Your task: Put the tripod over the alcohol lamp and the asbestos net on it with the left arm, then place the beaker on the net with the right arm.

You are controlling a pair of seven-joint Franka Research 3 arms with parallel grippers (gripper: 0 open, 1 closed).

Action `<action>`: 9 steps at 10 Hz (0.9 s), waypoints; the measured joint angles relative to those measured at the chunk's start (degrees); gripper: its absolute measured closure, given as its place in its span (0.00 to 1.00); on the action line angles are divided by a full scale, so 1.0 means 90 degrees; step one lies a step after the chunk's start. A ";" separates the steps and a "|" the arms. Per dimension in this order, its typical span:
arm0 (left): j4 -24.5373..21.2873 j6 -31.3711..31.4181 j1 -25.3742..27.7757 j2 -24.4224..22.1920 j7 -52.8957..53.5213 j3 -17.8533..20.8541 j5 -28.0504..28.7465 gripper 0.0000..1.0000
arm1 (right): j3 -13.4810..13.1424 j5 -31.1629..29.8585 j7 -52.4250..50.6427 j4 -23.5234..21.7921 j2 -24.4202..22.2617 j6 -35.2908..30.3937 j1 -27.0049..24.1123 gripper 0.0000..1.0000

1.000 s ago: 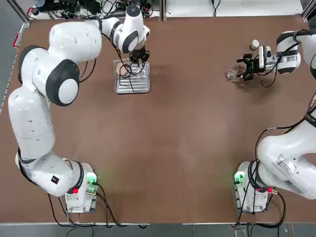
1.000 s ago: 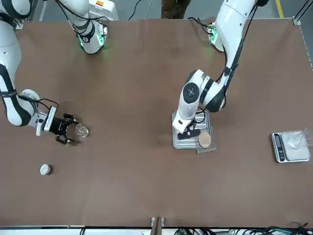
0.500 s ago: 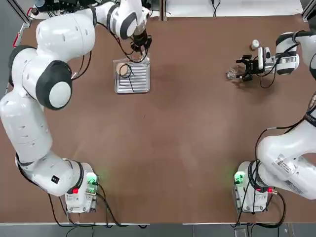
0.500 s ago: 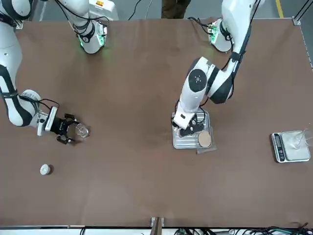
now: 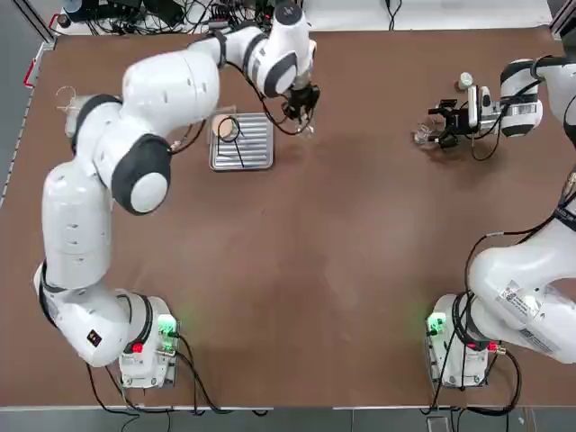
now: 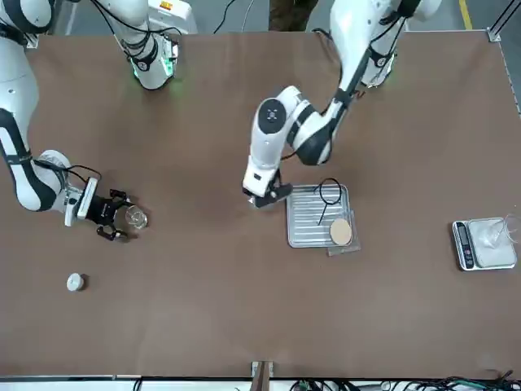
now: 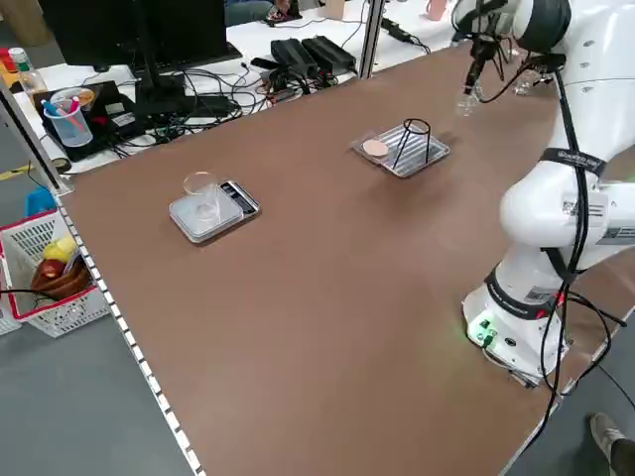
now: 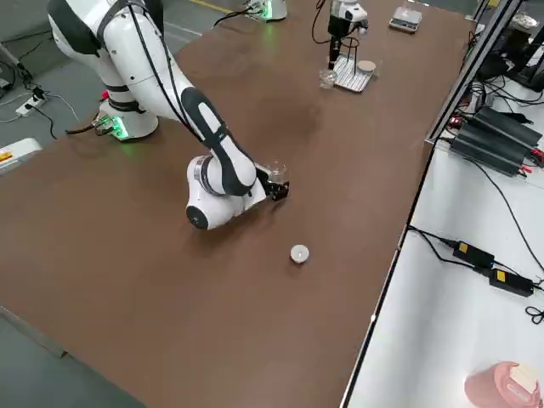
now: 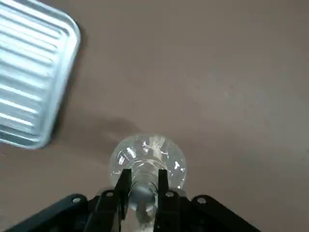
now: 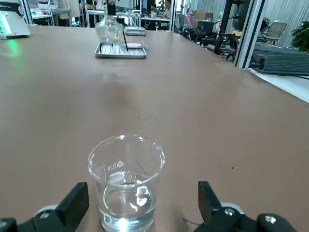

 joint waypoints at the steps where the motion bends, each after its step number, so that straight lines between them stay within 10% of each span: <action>1: 0.0182 0.0091 -0.0213 0.0221 -0.0106 0.0071 0.0000 0.74 | 0.0008 0.0019 -0.0004 -0.0008 0.0012 0.0016 0.0014 0.00; 9: 0.0301 0.1008 -0.0512 0.0823 -0.0232 0.0506 0.0000 0.74 | 0.0080 0.0100 -0.0045 -0.0006 0.0088 0.0099 0.0042 0.15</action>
